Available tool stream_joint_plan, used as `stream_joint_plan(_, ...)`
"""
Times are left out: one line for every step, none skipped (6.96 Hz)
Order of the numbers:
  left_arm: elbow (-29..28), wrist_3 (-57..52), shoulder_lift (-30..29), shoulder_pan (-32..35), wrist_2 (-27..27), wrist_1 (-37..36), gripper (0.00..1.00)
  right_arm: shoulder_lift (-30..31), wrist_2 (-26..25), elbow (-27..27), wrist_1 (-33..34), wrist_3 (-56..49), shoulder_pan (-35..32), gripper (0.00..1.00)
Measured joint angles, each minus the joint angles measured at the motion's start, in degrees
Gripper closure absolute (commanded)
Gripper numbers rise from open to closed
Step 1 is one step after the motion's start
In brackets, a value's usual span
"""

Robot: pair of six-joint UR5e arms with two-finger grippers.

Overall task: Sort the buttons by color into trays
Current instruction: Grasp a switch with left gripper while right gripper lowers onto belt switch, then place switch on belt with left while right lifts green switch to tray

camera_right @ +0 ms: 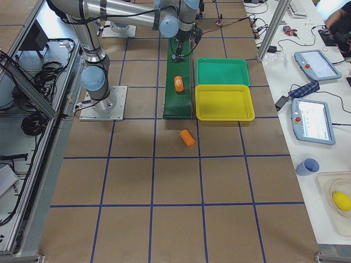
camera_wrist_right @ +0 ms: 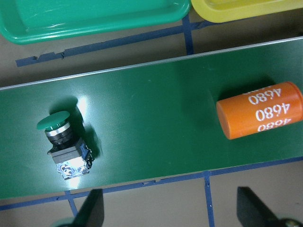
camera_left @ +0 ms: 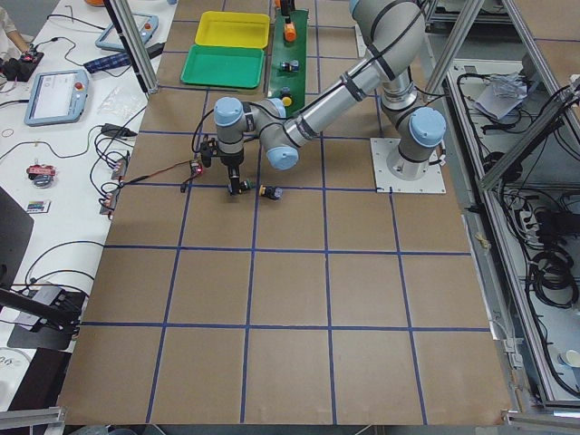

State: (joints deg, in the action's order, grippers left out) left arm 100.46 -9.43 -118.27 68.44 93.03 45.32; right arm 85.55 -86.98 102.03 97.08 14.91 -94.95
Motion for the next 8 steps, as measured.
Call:
stream_joint_plan(0.3, 0.4, -0.8, -0.2, -0.3, -1.2, 0.76, -1.7, 0.1, 0.2, 1.3, 0.4, -1.3, 0.00)
stream_joint_plan(0.7, 0.5, -1.2, -0.3, -1.1, -1.4, 0.81, -3.2, 0.2, 0.5, 2.6, 0.9, -2.7, 0.00)
stream_joint_plan(1.6, 0.4, -1.3, -0.8, -2.5, -1.4, 0.99, -4.3, 0.2, 1.1, 4.1, 1.3, -3.7, 0.00)
stream_joint_plan(2.3, 0.2, -1.2, -1.8, -4.4, -1.3, 1.00, -4.9, 0.3, 1.7, 5.3, 1.9, -4.1, 0.00)
stream_joint_plan(2.3, 0.1, -0.9, -2.7, -6.2, -0.1, 1.00, -5.1, 1.0, 2.3, 5.9, 2.1, -4.3, 0.00)
stream_joint_plan(1.3, 0.1, 0.5, -2.7, -7.1, 2.8, 1.00, -5.6, 2.2, 2.9, 6.1, 2.1, -4.4, 0.00)
stream_joint_plan(-0.1, 0.1, 2.7, -1.4, -7.5, 7.3, 1.00, -6.1, 3.0, 3.2, 6.1, 2.1, -4.4, 0.00)
stream_joint_plan(-0.9, -0.3, 5.8, 2.1, -7.6, 12.0, 1.00, -6.6, 3.3, 3.4, 6.1, 2.1, -4.4, 0.00)
